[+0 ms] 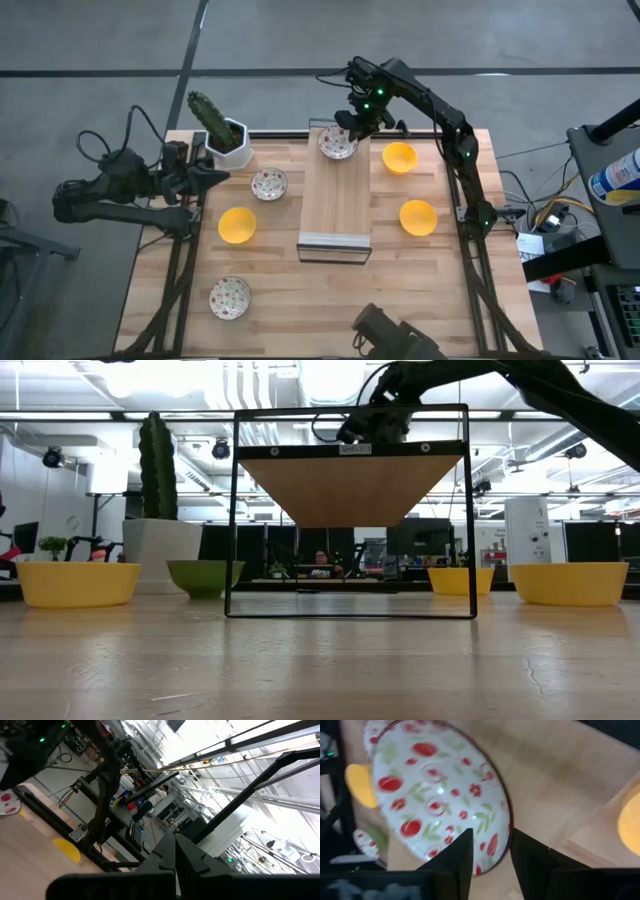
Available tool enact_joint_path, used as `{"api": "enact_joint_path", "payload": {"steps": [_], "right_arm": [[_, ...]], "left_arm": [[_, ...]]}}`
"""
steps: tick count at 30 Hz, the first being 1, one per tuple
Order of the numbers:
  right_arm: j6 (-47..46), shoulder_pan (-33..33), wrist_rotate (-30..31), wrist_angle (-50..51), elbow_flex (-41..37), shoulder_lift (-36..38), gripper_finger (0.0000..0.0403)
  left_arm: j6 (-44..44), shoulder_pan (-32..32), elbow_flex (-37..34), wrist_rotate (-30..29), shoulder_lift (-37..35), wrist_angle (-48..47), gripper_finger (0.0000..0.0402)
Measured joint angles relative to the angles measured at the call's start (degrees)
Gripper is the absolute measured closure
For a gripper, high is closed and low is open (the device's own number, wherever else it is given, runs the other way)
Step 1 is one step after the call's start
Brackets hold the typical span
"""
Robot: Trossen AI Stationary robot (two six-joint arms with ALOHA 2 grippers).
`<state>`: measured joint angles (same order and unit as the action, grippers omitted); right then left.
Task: Pick & Place Mini bowls
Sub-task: Put the bottom right white bowl on the shelf, then stack the top white bowl on top of the other white bowl on the shelf
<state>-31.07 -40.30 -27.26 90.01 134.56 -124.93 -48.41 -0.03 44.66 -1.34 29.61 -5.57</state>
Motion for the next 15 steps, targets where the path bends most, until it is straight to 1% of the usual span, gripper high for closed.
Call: {"api": "enact_joint_path", "payload": {"steps": [3, 5, 10, 12, 15], "right_arm": [[0.8, 0.0, -1.3, 0.0, 0.0, 1.7, 0.0268], [1.4, 0.3, -1.3, 0.0, 0.0, 3.3, 0.0265], [1.6, 1.3, -1.3, -0.2, 0.0, 8.3, 0.0265], [1.7, 1.8, -1.3, -0.5, 0.0, 10.7, 0.0266], [1.6, 2.7, -1.0, -1.0, 0.0, 14.2, 0.0264]], "left_arm": [[-2.4, 0.0, 0.0, -0.1, 0.1, -1.1, 0.0401], [-5.6, 0.0, 0.0, -1.3, 0.4, -2.2, 0.0401], [-7.1, 0.0, 0.0, -2.8, 2.0, -6.7, 0.0399], [-7.5, 0.0, 0.0, -2.9, 3.2, -8.5, 0.0389], [-7.3, 0.0, 0.0, -3.5, 5.2, -10.4, 0.0356]]}}
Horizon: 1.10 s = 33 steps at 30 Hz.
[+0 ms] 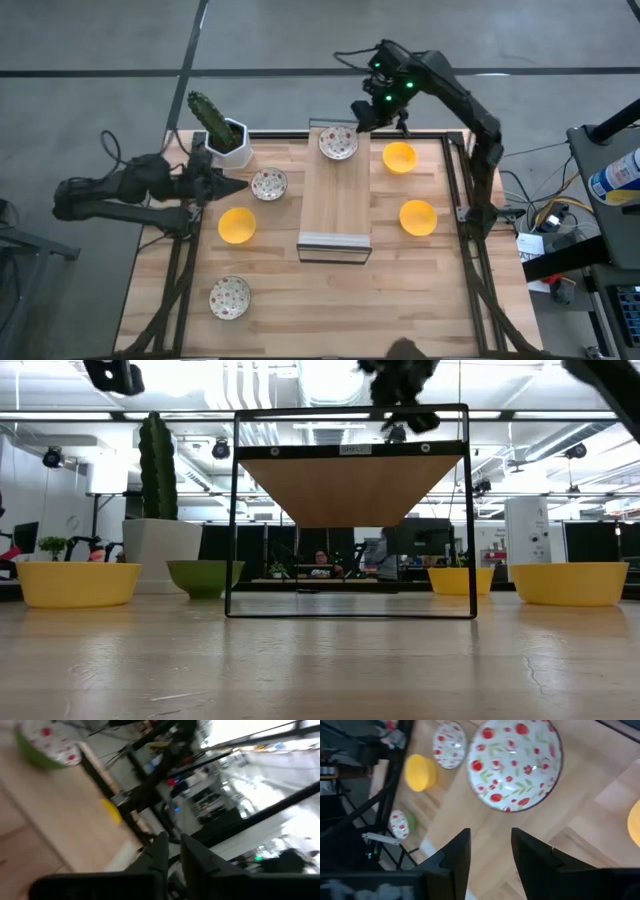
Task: Pick & Place Mini bowls
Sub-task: Stack the top white bowl on top of the other white bowl on the shelf
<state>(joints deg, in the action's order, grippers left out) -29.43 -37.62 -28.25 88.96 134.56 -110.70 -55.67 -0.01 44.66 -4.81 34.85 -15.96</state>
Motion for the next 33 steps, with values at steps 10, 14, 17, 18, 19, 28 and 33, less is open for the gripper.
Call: {"api": "enact_joint_path", "payload": {"steps": [10, 14, 17, 18, 19, 28, 33], "right_arm": [[-0.1, 6.1, 2.9, -6.1, 0.0, 10.5, 0.0261], [-0.1, 10.0, 5.6, -9.0, 0.0, 13.3, 0.0262], [-0.1, 12.6, 7.5, -10.1, 0.0, 14.6, 0.0264], [-0.1, 13.3, 7.6, -10.5, 0.0, 14.9, 0.0266], [-0.1, 14.1, 7.6, -10.8, 0.0, 15.1, 0.0267], [0.1, 20.2, 7.5, -11.6, 0.0, 15.4, 0.0275], [0.0, 22.4, 7.5, -11.6, 0.0, 15.4, 0.0275]], "left_arm": [[-7.3, 0.7, -0.1, -10.8, 6.3, -12.4, 0.0267], [-9.0, 2.3, 0.0, -12.2, 8.2, -17.7, 0.0266], [-9.0, 3.4, 0.0, -14.7, 10.1, -21.6, 0.0266], [-9.2, 3.9, 0.0, -15.9, 10.7, -23.0, 0.0266], [-9.4, 4.5, 0.0, -16.7, 11.3, -24.5, 0.0266], [-10.0, 12.0, 0.0, -15.2, 18.1, -28.0, 0.0266], [-8.4, 14.8, 0.0, -14.1, 21.5, -30.5, 0.0266]]}}
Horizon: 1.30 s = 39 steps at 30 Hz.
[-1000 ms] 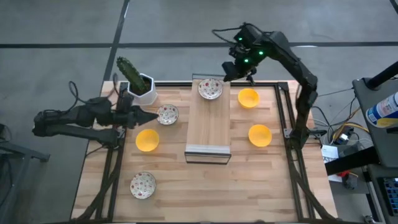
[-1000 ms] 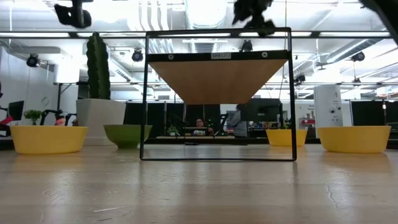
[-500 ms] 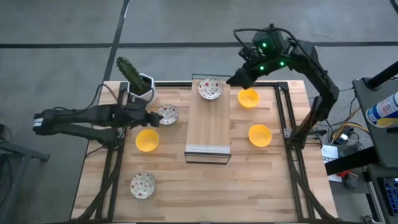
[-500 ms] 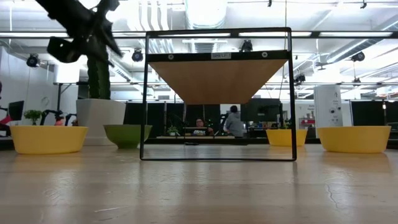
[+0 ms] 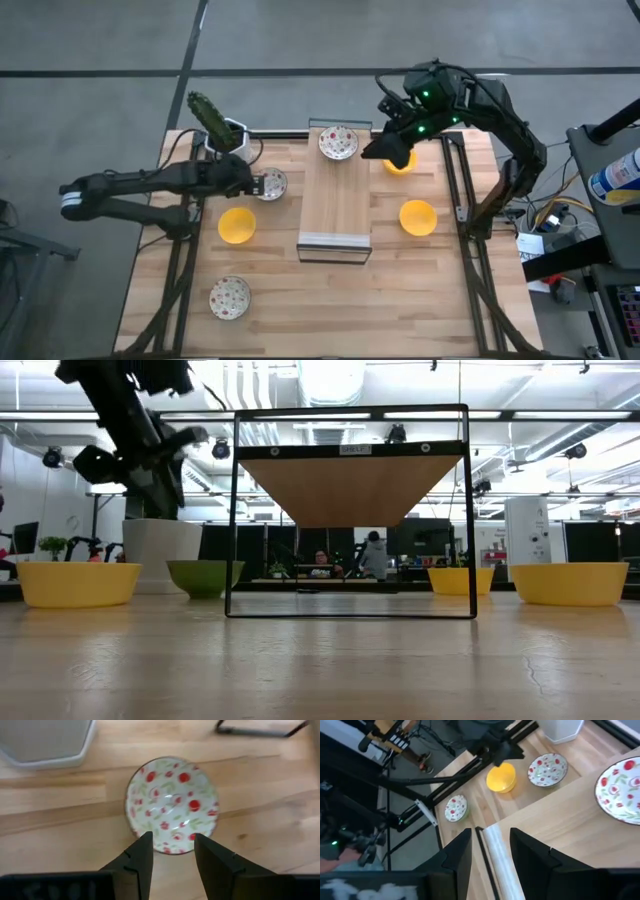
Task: Pick & Place Mini bowls
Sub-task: Stack the top white bowl on top of the other white bowl on the shelf
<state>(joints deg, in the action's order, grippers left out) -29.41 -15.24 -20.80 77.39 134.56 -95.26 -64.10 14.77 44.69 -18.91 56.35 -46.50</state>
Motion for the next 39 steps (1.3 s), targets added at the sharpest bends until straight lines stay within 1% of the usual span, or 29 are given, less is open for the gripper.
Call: {"api": "enact_joint_path", "payload": {"steps": [5, 10, 13, 18, 29, 34, 39], "right_arm": [[-0.2, 2.3, 0.0, 0.0, 0.0, 0.2, 0.0280], [-0.4, 4.1, 0.0, 0.0, 0.0, 0.3, 0.0286], [-0.6, 4.8, 0.0, -0.5, 0.0, 0.3, 0.0289], [-0.6, 5.1, -0.1, -1.3, 0.0, 0.3, 0.0292], [-0.2, 5.2, -0.2, -1.5, 0.0, 0.3, 0.0295], [0.1, 5.2, -0.2, -1.5, 0.0, 0.3, 0.0295], [0.5, 5.2, -0.2, -1.5, 0.0, 0.3, 0.0295]], "left_arm": [[1.8, 2.6, 0.0, 1.1, 3.2, -0.9, 0.0266], [7.4, 5.8, 0.0, 1.4, 6.1, -1.0, 0.0266], [7.9, 8.3, 0.0, 1.7, 8.0, -0.9, 0.0266], [8.8, 11.6, 0.0, 4.5, 11.2, 0.0, 0.0266], [9.0, 11.9, 0.0, 6.4, 18.3, 5.8, 0.0266], [9.1, 12.0, 0.0, 6.5, 21.0, 6.0, 0.0266], [10.5, 12.1, 0.0, 9.2, 23.2, 6.6, 0.0266]]}}
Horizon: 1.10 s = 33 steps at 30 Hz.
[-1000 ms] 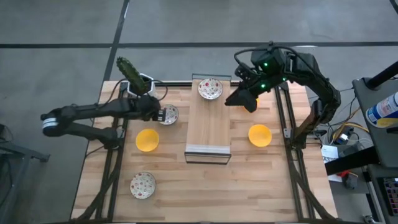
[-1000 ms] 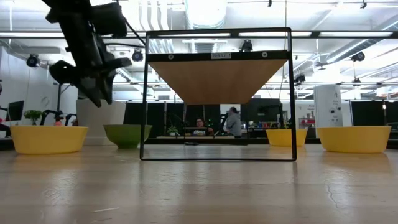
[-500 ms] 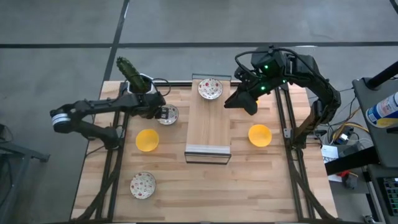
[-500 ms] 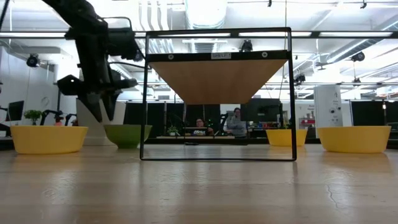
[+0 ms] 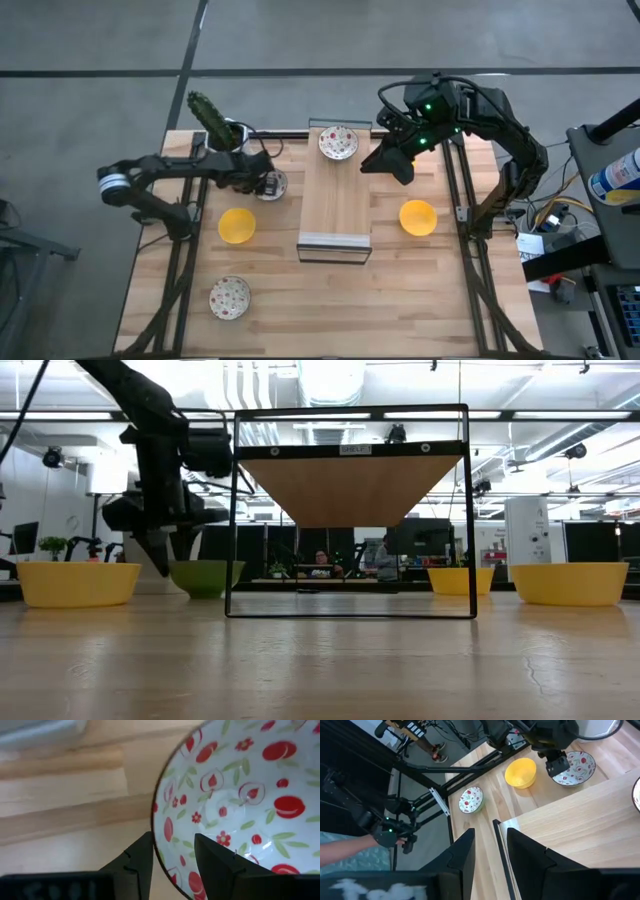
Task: Pick & Place Mini bowls
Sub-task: Stack the top white bowl on top of the other white bowl on the shelf
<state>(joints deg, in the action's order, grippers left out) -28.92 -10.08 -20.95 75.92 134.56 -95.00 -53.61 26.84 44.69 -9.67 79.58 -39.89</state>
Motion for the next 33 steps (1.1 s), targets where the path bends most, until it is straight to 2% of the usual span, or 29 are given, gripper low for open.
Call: {"api": "enact_joint_path", "payload": {"steps": [5, 11, 18, 28, 33], "right_arm": [[0.5, 0.0, 0.0, 0.0, 0.0, 0.0, 0.0298], [0.6, 0.0, 0.0, 0.0, 0.0, 0.0, 0.0297], [0.7, 0.0, 0.2, 0.0, 0.0, 0.0, 0.0300], [-0.6, 0.0, 6.0, 0.0, -0.4, 0.0, 0.0303], [-0.7, -0.1, 6.2, -2.9, -2.7, 0.0, 0.0301]], "left_arm": [[-0.2, 0.1, 0.0, 2.3, 1.2, 1.0, 0.0296], [-0.3, 0.1, 0.3, 3.3, 0.0, 3.1, 0.0388], [-0.1, 0.2, 0.8, 3.1, -4.4, 3.0, 0.0397], [-0.9, 0.1, 2.4, 3.8, -16.5, 3.4, 0.0399], [-3.6, -0.2, 4.4, 6.4, -22.3, 3.4, 0.0400]]}}
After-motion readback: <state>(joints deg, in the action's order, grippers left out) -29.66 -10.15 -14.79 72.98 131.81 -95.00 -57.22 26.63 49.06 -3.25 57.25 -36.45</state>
